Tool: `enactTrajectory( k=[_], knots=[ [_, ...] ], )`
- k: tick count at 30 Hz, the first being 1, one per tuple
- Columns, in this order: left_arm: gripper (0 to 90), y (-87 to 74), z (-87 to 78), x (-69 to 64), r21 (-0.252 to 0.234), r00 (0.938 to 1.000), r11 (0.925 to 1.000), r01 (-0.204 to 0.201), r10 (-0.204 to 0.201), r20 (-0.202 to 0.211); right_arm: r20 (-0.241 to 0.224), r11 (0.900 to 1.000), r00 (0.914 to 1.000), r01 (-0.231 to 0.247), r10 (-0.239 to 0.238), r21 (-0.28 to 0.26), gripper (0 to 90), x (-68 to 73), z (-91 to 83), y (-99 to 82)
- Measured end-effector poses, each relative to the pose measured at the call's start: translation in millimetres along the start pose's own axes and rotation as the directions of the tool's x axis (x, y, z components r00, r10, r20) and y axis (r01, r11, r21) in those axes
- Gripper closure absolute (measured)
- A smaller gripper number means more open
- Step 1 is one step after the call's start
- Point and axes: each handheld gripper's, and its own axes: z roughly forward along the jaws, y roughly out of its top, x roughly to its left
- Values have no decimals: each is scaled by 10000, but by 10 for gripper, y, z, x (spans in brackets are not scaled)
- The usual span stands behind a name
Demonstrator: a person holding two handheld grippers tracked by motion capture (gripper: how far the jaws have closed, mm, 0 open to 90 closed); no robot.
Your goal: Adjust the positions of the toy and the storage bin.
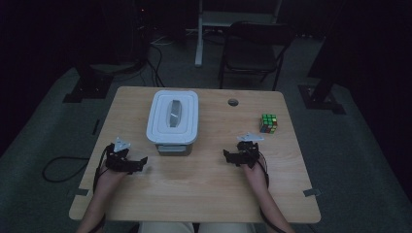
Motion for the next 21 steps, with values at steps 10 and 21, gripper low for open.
enactTrajectory(
  k=[10,21],
  knots=[
    [15,174,204,142,-218,9993,9992,347,-351,-164,-400,9995,9989,240,-232,192,132,159,284,213],
    [14,457,373,215,-614,9989,9971,442,-449,-102,-635,10000,9980,81,-77,47,137,288,572,537]
  ],
)
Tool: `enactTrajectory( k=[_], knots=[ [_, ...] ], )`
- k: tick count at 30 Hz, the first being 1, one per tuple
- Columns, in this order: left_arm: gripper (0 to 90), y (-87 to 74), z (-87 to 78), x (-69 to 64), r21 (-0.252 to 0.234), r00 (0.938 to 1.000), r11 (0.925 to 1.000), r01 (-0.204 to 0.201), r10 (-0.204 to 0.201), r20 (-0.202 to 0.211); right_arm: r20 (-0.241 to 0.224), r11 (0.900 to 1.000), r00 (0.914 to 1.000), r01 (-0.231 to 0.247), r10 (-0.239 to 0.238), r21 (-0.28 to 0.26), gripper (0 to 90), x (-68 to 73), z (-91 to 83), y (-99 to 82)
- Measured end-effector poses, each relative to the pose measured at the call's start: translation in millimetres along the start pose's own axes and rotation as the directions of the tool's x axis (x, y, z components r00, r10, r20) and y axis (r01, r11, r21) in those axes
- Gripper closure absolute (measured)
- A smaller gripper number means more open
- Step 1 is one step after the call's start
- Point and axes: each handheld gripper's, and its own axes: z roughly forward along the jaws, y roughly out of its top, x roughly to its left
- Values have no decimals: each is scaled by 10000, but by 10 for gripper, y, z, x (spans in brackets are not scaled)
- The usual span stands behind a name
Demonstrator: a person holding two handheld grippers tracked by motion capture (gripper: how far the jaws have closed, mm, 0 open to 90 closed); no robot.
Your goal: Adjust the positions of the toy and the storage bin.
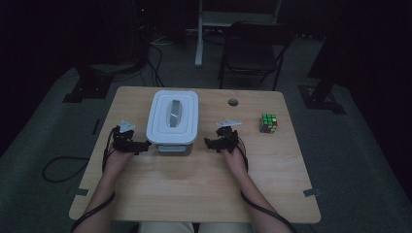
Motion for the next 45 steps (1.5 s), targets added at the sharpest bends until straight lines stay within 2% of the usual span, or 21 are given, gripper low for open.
enactTrajectory(
  k=[2,5,7,11,12,13,18,20,25,28,30,35,45],
  knots=[
    [15,45,20,29,-89,10000,10000,36,-37,-33,70,10000,10000,-67,67,-63,138,3,42,67],
    [14,102,51,59,-302,9999,9995,68,-70,-85,-87,9999,9998,-156,156,-32,138,10,112,166],
    [15,124,93,78,-254,9997,9994,218,-220,-74,-66,9999,9999,-148,148,-33,138,18,159,227],
    [15,129,145,75,-103,9997,9996,255,-255,23,-84,9998,9997,-223,223,-7,138,26,229,312],
    [14,133,237,56,51,9998,9998,188,-189,46,-216,9993,9991,-359,357,-92,138,28,263,367],
    [15,139,258,54,127,9998,9997,208,-208,-4,-229,9993,9991,-357,354,-109,138,32,269,392],
    [15,160,282,40,224,9994,9992,338,-339,38,-225,9994,9995,-229,223,-274,158,62,280,457],
    [15,171,275,32,239,9991,9988,426,-427,44,-131,9993,9997,-197,193,-316,166,67,275,456],
    [15,206,234,-35,190,9993,9992,354,-352,-101,-221,9989,9992,-336,329,-337,184,64,250,418],
    [16,218,218,-74,193,9988,9987,466,-462,-186,-343,9992,9991,-263,253,-311,188,61,216,407],
    [16,227,209,-99,217,9989,9989,421,-415,-238,-534,9992,9981,-306,293,-248,188,51,187,408],
    [16,266,198,-174,344,9993,9993,151,-139,-359,-660,9993,9976,-228,209,-280,197,35,127,365],
    [16,304,257,-305,365,9997,9992,147,-140,-187,-625,9993,9976,-299,285,-214,204,-31,14,230]
  ],
)
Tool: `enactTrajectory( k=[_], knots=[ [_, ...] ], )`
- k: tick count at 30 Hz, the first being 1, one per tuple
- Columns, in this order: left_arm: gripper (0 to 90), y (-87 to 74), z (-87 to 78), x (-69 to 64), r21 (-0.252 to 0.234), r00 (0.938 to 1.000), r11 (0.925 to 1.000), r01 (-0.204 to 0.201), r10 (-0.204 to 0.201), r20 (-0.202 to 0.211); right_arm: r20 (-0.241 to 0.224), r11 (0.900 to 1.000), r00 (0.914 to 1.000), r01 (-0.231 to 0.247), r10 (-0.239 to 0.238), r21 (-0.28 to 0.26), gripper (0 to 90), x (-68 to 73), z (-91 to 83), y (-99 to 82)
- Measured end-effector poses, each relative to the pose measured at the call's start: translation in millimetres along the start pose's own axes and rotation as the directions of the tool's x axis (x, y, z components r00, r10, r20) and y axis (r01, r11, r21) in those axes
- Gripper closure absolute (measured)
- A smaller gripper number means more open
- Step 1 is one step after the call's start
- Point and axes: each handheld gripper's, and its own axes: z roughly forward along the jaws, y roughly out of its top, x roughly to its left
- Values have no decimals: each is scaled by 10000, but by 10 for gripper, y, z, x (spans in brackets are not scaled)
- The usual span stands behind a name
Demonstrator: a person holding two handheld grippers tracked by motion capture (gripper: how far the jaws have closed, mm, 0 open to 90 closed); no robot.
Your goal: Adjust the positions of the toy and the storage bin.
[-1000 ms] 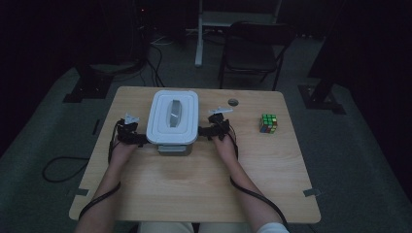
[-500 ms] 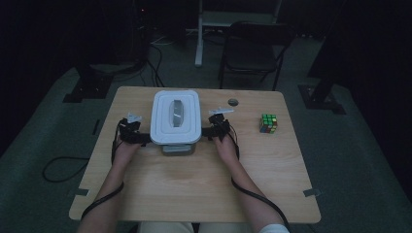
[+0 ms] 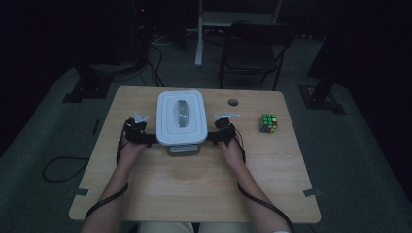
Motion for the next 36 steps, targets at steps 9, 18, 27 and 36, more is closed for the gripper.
enactTrajectory(
  k=[9,18,27,36],
  knots=[
    [16,46,99,-192,145,9990,9992,-371,368,250,57,9997,9998,-210,211,-103,204,-147,-172,-125],
    [16,100,183,-410,166,9955,9977,-663,651,682,305,9979,9976,-613,618,-185,204,-323,-329,-226],
    [16,116,260,-530,263,9924,9950,-965,941,798,390,9972,9966,-711,719,-238,202,-445,-404,-351],
    [15,160,366,-391,-135,9931,9988,-479,490,1065,791,9926,9897,-1169,1192,-337,147,-640,-254,-356]
  ],
)
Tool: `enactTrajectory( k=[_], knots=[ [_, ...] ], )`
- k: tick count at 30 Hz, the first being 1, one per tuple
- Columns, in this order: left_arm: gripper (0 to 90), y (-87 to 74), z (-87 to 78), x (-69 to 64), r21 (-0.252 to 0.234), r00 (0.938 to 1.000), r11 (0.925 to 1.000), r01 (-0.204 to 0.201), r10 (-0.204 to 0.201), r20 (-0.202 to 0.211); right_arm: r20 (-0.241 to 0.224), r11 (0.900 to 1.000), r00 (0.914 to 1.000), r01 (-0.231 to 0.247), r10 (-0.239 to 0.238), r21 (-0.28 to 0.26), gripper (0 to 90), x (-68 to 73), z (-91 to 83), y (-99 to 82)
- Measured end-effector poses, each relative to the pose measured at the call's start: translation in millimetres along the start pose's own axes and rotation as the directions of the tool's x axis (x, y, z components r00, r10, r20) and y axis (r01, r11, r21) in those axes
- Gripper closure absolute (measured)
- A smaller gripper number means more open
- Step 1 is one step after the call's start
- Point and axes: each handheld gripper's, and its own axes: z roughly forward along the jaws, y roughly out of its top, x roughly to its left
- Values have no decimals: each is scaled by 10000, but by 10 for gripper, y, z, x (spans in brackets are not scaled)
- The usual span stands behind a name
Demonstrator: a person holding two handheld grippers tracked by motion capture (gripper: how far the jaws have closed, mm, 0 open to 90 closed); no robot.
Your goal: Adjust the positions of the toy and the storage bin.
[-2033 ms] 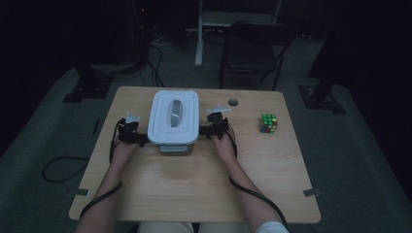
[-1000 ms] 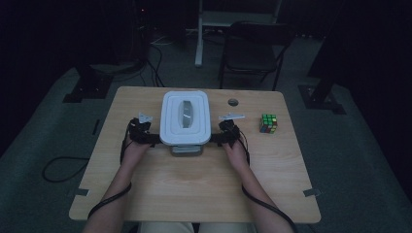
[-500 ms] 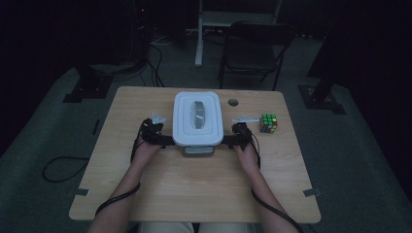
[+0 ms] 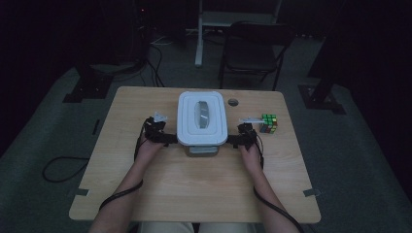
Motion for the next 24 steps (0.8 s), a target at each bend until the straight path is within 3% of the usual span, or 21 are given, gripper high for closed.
enactTrajectory(
  k=[6,10,17,20,24],
  knots=[
    [15,89,72,136,-141,9993,9999,55,-61,-363,400,10000,9992,55,-53,-45,147,-39,109,189],
    [15,147,119,176,-110,9996,9998,148,-151,-255,456,10000,9989,-55,57,-40,147,-72,188,306],
    [15,210,156,147,-235,9999,9996,159,-159,-5,445,10000,9990,79,-77,-44,141,-78,242,393],
    [15,219,183,123,-192,9997,9998,16,-20,-232,500,9996,9986,192,-181,-213,150,-35,235,424],
    [15,213,186,114,-161,9996,9998,111,-115,-259,442,9996,9990,102,-90,-259,175,-31,240,415]
  ],
)
